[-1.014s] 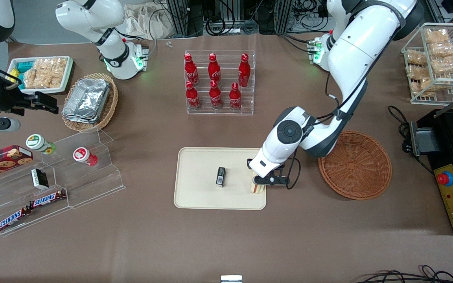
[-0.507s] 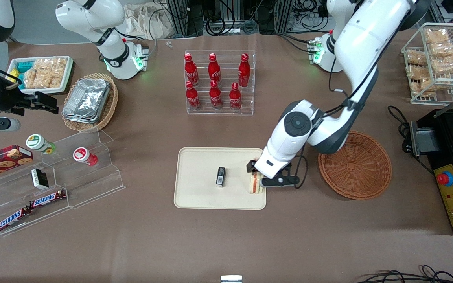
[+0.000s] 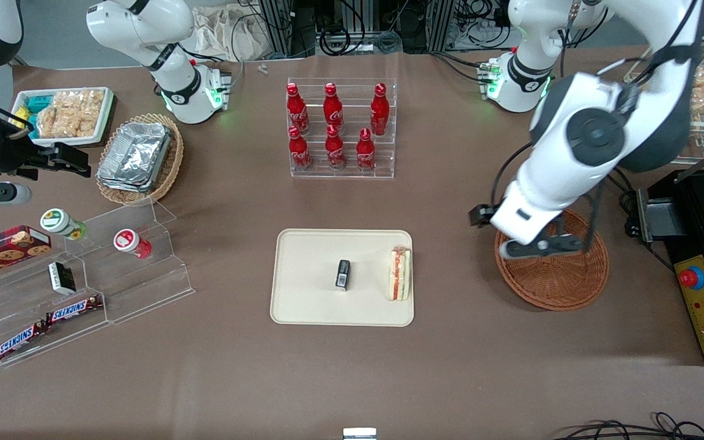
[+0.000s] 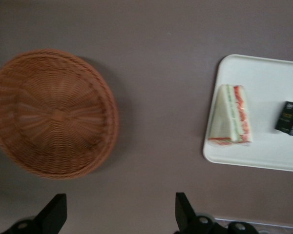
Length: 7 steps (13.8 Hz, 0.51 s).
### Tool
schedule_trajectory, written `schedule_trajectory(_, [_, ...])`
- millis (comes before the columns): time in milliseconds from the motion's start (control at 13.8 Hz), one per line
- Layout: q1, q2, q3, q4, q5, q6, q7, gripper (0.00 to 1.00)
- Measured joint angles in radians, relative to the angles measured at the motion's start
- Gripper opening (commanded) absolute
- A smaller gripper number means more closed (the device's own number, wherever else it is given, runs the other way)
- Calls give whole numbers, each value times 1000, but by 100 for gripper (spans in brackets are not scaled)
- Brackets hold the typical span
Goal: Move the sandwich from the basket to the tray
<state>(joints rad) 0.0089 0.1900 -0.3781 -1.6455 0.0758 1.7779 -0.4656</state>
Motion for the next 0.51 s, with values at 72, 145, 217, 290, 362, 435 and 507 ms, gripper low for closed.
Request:
schedule_trajectory(72, [-2,-30,36,-1,-9,-40,52,100])
schedule_trajectory(145, [-4,-60,76,-1,-24,-83,112,100])
schedule_trajectory(217, [-4,-88,114,-2,-37,-118,167,100])
schedule_trajectory(290, [-5,-116,151,-2,-44,-151,215,100])
schedule_trajectory(362, [-5,-143,182,-2,-47,-183,252,100])
schedule_trajectory(435, [-5,-172,207,-3,-49,-213,284,100])
schedule_trajectory(507, [-5,-197,225,-3,-49,-236,313,100])
